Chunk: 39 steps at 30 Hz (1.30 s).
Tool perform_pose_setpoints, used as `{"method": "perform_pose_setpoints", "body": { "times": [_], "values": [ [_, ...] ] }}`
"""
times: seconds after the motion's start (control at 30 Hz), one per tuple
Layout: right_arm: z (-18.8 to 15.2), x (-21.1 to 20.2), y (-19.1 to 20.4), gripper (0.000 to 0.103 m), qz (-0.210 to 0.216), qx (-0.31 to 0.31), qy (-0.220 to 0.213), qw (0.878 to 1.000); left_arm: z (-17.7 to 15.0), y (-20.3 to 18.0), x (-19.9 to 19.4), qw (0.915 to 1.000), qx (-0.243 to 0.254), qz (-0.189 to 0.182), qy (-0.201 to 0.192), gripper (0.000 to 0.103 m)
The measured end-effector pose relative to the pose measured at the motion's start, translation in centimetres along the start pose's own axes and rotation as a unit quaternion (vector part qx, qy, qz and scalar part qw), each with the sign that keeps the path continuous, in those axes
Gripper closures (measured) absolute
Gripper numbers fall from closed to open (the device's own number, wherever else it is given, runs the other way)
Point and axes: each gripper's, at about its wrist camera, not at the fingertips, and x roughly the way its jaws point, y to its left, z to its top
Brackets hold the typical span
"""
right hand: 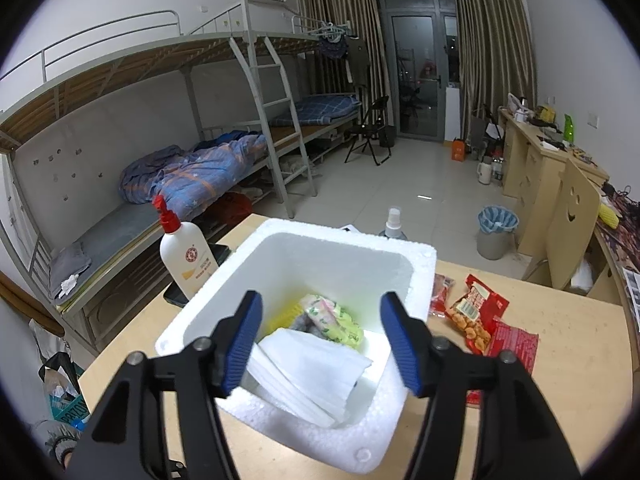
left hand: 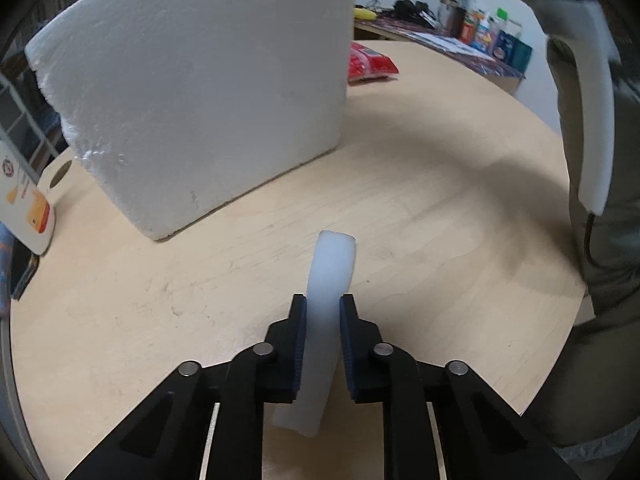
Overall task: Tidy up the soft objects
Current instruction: 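Carry the foam tube over the box and lower it inside with the left tool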
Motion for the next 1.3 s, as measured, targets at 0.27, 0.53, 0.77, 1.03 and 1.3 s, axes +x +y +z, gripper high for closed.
{"method": "perform_pose_setpoints", "body": {
  "times": [0.27, 0.53, 0.77, 1.03, 1.3],
  "values": [
    [-0.5, -1.0, 0.6, 0.033, -0.001, -0.007, -0.002, 1.0, -0.1, -0.3, -1.1, 0.9992, -0.003, 0.031, -0.026, 0.094],
    [-0.8, -2.6, 1.5, 0.033, -0.006, -0.02, -0.017, 1.0, 0.5, 0.8, -6.7, 0.9852, -0.058, 0.082, -0.139, 0.095],
    [-2.1, -5.5, 2.5, 0.017, -0.023, -0.032, -0.052, 0.998, 0.8, 1.1, -10.8, 0.9641, -0.096, 0.118, -0.218, 0.094],
    [-3.9, -9.1, 3.6, 0.0, -0.053, -0.041, -0.108, 0.992, 1.3, 0.7, -13.3, 0.9489, -0.113, 0.131, -0.264, 0.094],
    [-6.2, -10.8, 3.7, 0.0, -0.056, -0.026, -0.127, 0.99, 2.2, 0.0, -14.6, 0.9366, -0.123, 0.141, -0.296, 0.094]
  ]
}}
